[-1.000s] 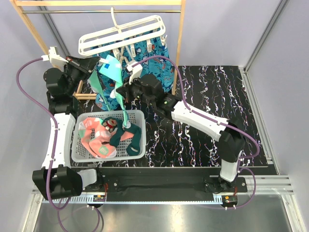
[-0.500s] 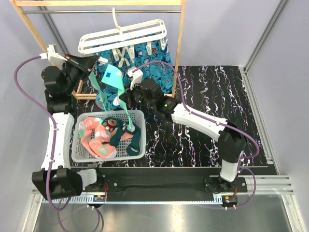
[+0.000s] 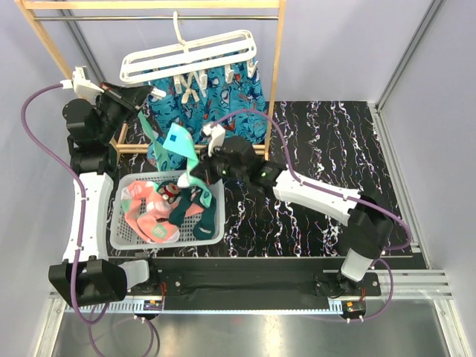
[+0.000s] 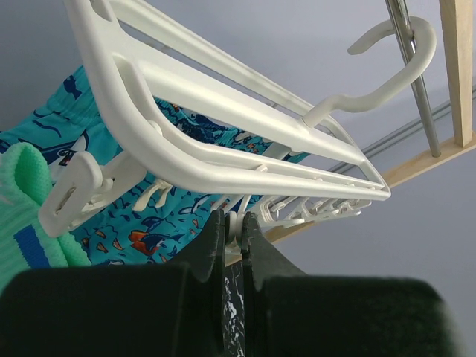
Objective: Remove the socks clipped to the hanger
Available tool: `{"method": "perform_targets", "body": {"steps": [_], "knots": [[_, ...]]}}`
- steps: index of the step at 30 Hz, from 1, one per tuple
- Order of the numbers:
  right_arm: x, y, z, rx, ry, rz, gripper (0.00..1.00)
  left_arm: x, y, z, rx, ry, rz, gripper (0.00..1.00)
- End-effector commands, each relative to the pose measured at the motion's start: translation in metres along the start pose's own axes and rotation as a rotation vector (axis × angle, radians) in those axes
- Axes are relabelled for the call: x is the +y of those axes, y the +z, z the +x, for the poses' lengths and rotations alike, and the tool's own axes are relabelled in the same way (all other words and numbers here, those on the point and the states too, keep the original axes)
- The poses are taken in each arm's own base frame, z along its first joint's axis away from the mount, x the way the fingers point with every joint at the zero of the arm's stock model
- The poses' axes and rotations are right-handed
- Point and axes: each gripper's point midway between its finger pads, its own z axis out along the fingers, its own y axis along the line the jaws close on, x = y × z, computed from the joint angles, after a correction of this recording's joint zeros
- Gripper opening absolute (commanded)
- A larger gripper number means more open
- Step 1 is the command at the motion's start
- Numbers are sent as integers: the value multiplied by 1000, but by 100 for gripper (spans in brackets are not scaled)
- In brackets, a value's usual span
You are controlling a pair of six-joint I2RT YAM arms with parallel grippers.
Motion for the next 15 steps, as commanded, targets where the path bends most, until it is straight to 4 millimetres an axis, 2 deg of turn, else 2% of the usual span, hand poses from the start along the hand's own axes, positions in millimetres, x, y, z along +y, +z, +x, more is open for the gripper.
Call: {"method": "perform_targets", "body": {"steps": [1, 2, 4, 5, 7, 8, 9, 10, 11, 13, 14, 15], "knots": [[18, -3, 40, 73, 74, -51, 0, -17, -3, -14, -31, 54, 34, 0], [21, 4, 57, 106, 93, -58, 0, -16, -4, -12, -27, 49, 33, 0], [27, 13, 72, 141, 109, -83, 0, -16, -4, -11, -25, 49, 35, 0], [25, 23, 92, 189, 128, -81, 0, -15, -4, -10, -23, 50, 33, 0], [37, 34, 98, 214, 132, -107, 0, -13, -4, -10, -21, 52, 26, 0], [34, 43, 116, 257, 136, -90, 0, -12, -4, -9, -21, 52, 23, 0], [40, 50, 112, 252, 132, -97, 0, -11, -4, -9, -20, 52, 20, 0], [48, 53, 121, 280, 130, -106, 1, -10, -4, -8, -19, 51, 17, 0], [44, 58, 139, 327, 133, -87, 3, -10, -4, -8, -21, 52, 18, 0], [51, 61, 145, 347, 126, -80, 9, -10, -5, -8, -17, 60, 13, 0], [49, 61, 148, 352, 125, -72, 20, -10, -5, -8, -18, 62, 11, 0], [47, 60, 149, 352, 125, -57, 25, -9, -6, -8, -14, 68, 7, 0]]}}
